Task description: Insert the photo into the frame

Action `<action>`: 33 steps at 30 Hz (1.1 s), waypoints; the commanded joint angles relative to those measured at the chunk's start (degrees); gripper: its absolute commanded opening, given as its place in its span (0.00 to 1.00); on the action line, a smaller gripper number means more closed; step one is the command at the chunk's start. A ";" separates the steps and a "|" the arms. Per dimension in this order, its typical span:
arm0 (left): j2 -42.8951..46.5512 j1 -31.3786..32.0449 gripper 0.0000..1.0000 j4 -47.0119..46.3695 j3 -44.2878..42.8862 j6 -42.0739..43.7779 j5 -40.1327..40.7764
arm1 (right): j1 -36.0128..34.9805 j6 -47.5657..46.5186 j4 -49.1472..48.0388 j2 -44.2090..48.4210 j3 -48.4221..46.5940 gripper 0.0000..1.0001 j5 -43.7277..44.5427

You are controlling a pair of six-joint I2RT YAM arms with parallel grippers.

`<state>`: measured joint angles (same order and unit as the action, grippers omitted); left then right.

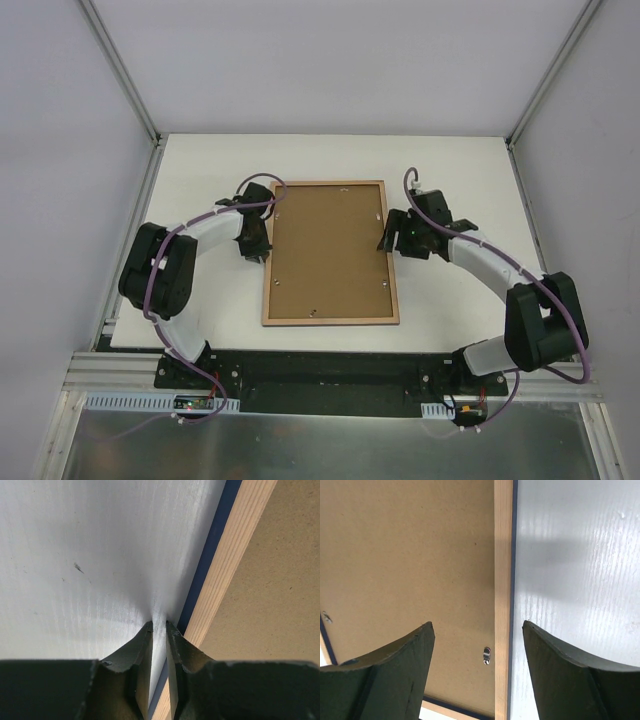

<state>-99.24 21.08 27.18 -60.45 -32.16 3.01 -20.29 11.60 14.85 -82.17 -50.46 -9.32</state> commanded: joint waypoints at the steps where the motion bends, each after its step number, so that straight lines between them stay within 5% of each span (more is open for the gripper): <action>1: 3.87 1.42 0.17 -0.28 1.91 0.35 -2.48 | -3.34 -2.02 3.08 0.52 0.97 0.73 6.42; 15: 18.55 4.31 0.38 -2.39 12.19 -5.01 -2.56 | -8.71 -0.17 1.50 6.23 12.13 0.74 12.13; 22: 21.45 10.03 0.39 -4.50 17.28 -10.54 -1.52 | -8.80 0.53 -0.08 7.81 14.60 0.74 10.64; 33: 28.66 10.65 0.40 -4.77 23.52 -15.82 2.79 | -8.80 0.71 -0.97 10.72 16.00 0.74 9.94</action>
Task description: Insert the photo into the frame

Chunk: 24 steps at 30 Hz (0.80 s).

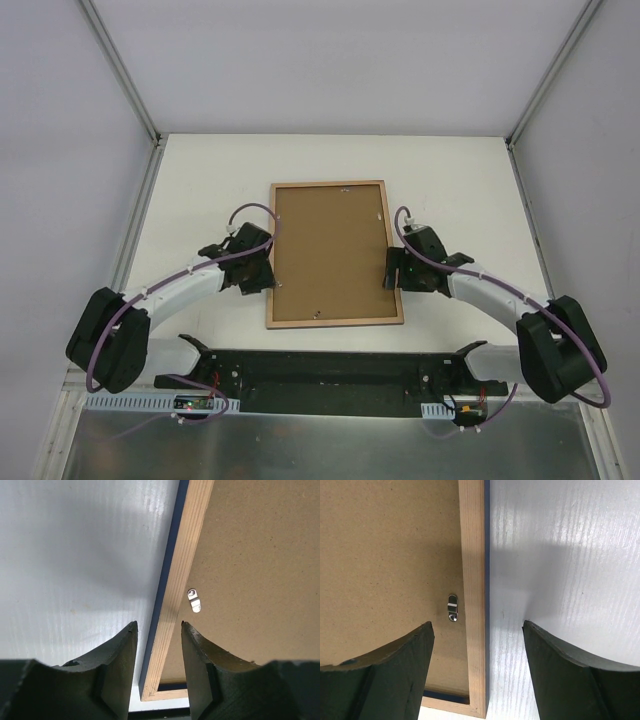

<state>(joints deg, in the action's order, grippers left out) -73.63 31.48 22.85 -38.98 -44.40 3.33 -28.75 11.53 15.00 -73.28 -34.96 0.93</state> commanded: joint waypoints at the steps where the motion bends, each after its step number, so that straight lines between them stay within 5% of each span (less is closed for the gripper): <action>1: 3.57 0.24 0.40 -0.53 2.68 -3.93 2.55 | -0.25 1.12 -1.03 1.91 0.51 0.74 -0.14; 24: 12.89 0.95 0.47 -0.44 9.80 -6.93 0.45 | -0.25 8.16 3.63 11.67 -0.19 0.76 9.09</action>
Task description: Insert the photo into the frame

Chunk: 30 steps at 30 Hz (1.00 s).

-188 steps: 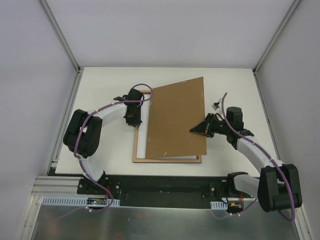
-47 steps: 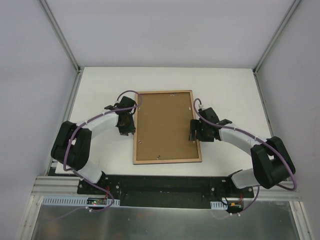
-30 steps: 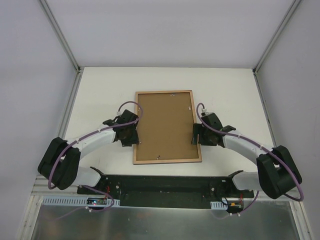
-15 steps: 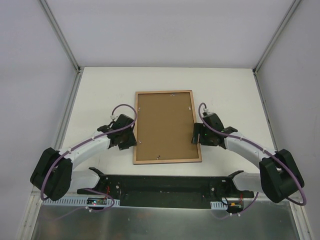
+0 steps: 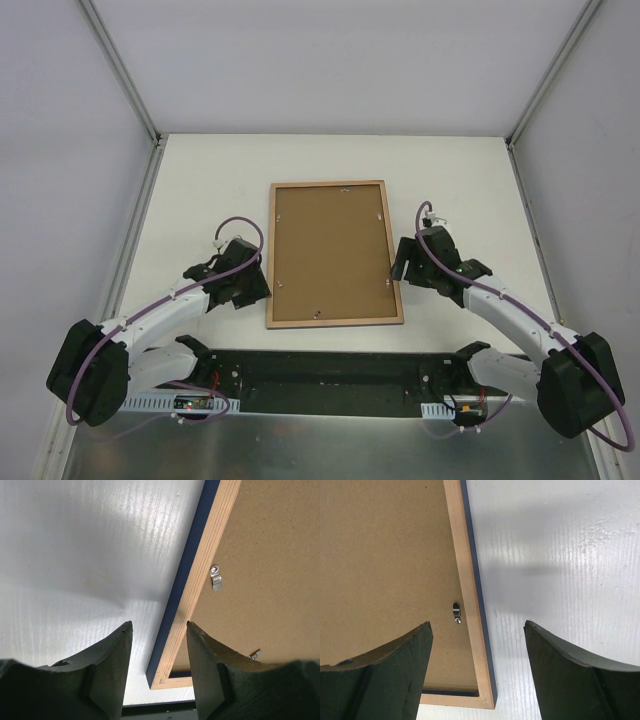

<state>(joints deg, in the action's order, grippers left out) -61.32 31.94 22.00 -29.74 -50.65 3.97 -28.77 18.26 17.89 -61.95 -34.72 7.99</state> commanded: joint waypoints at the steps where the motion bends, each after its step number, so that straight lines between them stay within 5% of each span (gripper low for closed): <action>1: 0.33 0.57 0.47 0.41 0.47 -0.33 -0.19 | -0.32 1.34 0.57 -0.18 -0.87 0.76 1.86; 10: 0.06 0.66 0.47 0.41 0.64 1.61 0.25 | -0.58 -1.74 -2.51 -9.14 -6.76 0.77 -0.78; 30: -0.38 0.66 0.47 0.33 0.73 2.93 1.13 | -3.74 -2.00 -1.90 -7.13 -2.81 0.78 2.91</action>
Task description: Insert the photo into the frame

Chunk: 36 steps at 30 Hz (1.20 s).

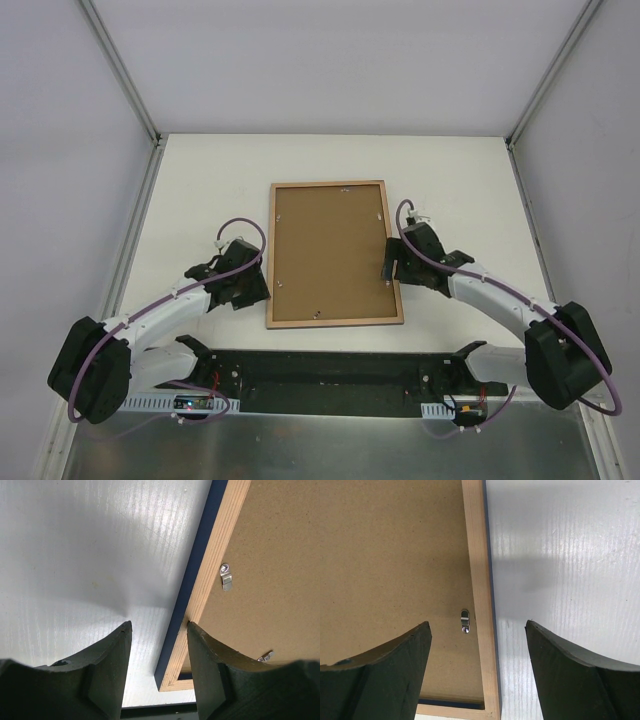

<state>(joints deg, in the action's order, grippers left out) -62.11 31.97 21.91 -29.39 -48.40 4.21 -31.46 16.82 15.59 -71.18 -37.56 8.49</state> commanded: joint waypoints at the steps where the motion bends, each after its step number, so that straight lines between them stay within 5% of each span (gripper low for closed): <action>1: 0.32 0.64 0.47 0.33 0.38 0.50 0.89 | -1.32 -0.65 0.58 2.10 0.12 0.79 2.58; 19: -2.05 0.64 0.47 -0.03 0.21 -0.64 2.56 | -6.24 1.20 -2.06 -6.95 0.47 0.74 7.50; 36: -2.67 0.64 0.47 -0.38 0.73 -0.73 3.61 | -6.77 3.04 -2.41 -4.76 2.67 0.27 9.62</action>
<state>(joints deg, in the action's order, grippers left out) -63.22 31.94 20.86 -29.32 -48.93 5.06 -37.95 19.35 12.45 -76.29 -35.75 17.43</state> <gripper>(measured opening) 0.475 0.293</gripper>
